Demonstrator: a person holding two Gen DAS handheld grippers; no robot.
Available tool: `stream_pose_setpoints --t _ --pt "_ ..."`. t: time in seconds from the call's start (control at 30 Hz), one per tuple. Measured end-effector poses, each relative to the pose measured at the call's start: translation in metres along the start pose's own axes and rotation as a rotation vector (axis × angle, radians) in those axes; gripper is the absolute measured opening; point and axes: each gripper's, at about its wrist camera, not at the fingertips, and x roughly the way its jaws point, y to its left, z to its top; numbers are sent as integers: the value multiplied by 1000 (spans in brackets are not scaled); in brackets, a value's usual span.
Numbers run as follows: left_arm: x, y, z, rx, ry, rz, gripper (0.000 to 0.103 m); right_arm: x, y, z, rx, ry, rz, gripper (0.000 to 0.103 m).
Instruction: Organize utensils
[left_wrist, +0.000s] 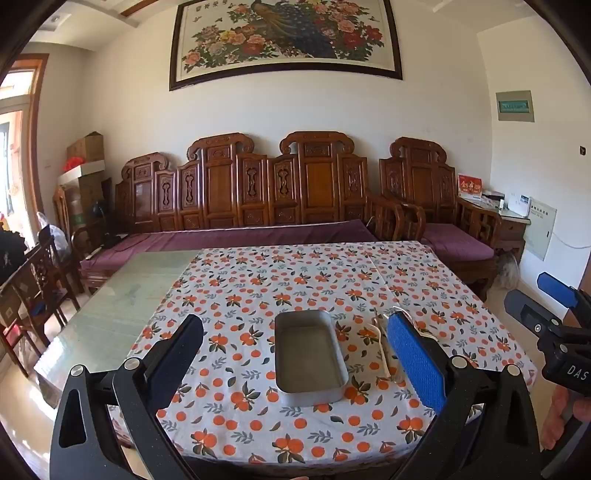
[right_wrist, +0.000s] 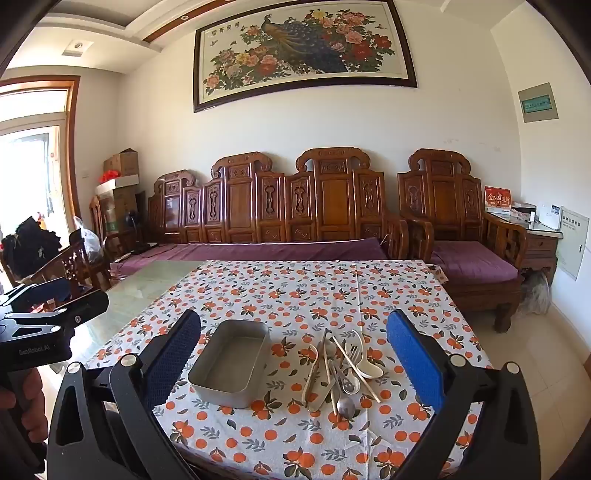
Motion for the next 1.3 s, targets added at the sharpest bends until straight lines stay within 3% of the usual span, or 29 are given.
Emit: stream_pose_setpoints --t 1.3 --pt "-12 -5 16 8 -37 8 97 -1 -1 1 5 -4 3 101"
